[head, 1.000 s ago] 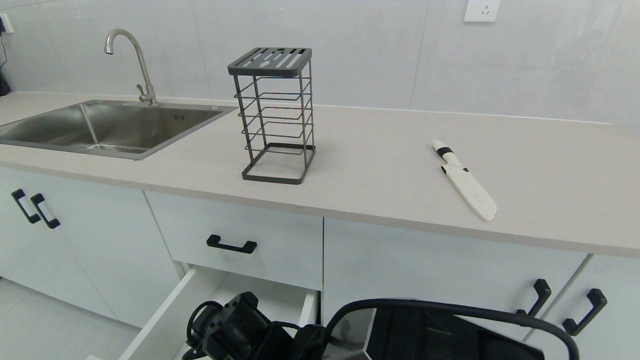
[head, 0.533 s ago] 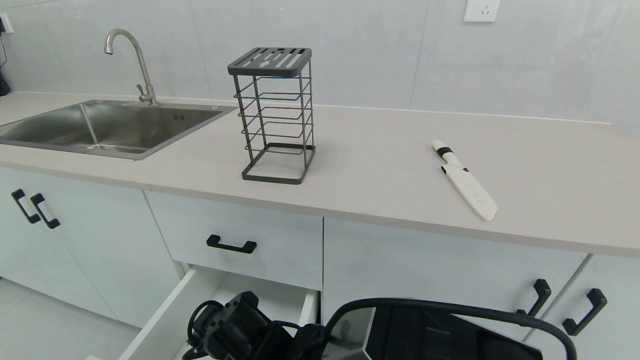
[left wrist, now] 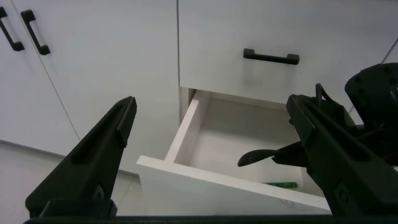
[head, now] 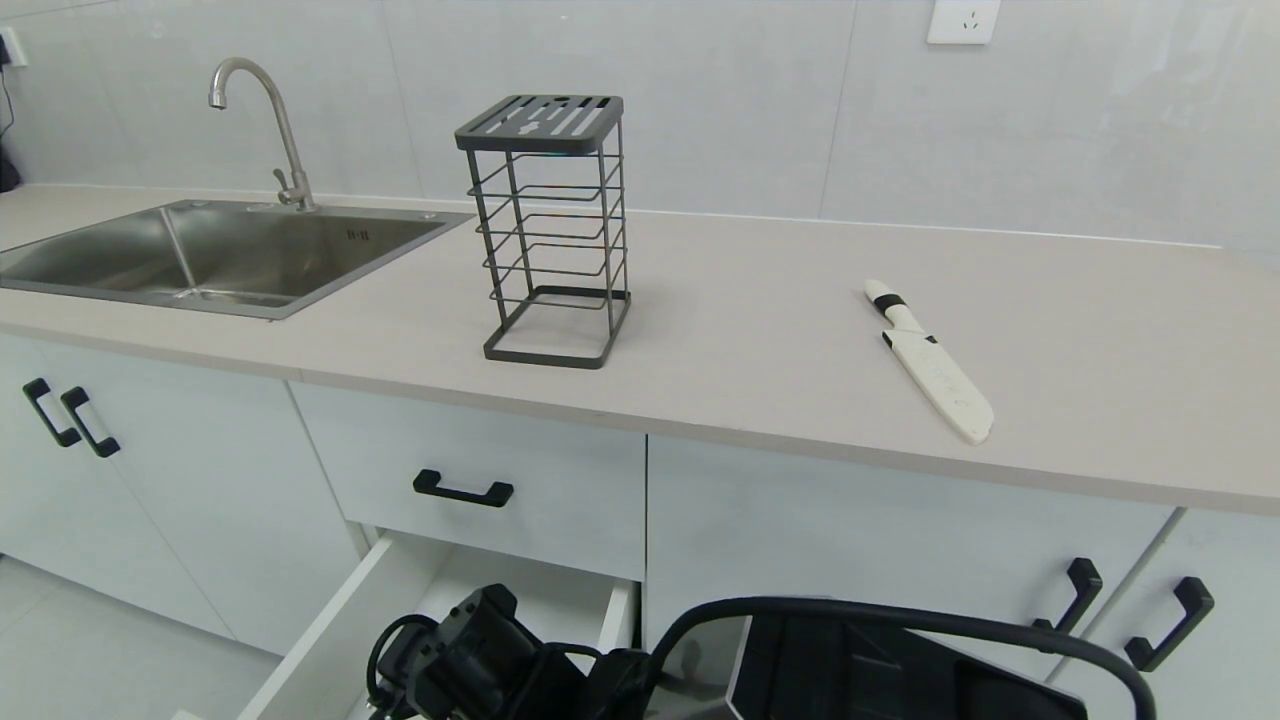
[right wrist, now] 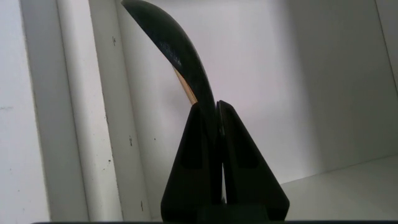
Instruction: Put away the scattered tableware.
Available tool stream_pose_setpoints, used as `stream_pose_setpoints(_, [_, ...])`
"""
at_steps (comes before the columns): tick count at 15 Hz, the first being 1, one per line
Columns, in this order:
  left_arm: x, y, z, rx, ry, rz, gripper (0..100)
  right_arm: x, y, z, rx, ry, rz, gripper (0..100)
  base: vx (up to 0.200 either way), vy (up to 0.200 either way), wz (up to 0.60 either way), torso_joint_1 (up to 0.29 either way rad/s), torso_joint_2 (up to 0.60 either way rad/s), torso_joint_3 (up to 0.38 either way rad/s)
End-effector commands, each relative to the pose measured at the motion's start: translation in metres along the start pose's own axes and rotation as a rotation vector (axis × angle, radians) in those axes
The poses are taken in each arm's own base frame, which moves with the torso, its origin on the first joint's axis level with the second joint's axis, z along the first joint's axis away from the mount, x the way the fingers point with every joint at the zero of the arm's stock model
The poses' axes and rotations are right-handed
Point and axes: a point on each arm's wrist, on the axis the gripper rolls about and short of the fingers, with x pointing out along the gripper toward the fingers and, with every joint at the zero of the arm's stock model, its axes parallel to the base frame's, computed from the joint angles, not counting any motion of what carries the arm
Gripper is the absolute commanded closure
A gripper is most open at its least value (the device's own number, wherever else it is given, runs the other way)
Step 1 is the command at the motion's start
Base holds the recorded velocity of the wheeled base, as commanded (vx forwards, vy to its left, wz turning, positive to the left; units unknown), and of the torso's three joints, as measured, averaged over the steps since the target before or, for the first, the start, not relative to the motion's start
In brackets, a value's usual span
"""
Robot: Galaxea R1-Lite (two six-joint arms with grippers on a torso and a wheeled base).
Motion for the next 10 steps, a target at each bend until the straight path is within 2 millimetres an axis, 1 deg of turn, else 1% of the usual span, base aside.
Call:
stream_pose_setpoints(1, [0.0001,0.0000,0.0000,-0.001,0.001,0.001,0,-0.0009,-0.0002,0.0018,-0.001,-0.006,-0.001,100,0.000,0.000,0.00,0.000,0.00,0.000])
stream_pose_setpoints(10, [0.0001,0.0000,0.0000,-0.001,0.001,0.001,0,-0.0012,0.0004,0.0041,0.001,-0.017,0.001,100,0.000,0.000,0.00,0.000,0.00,0.000])
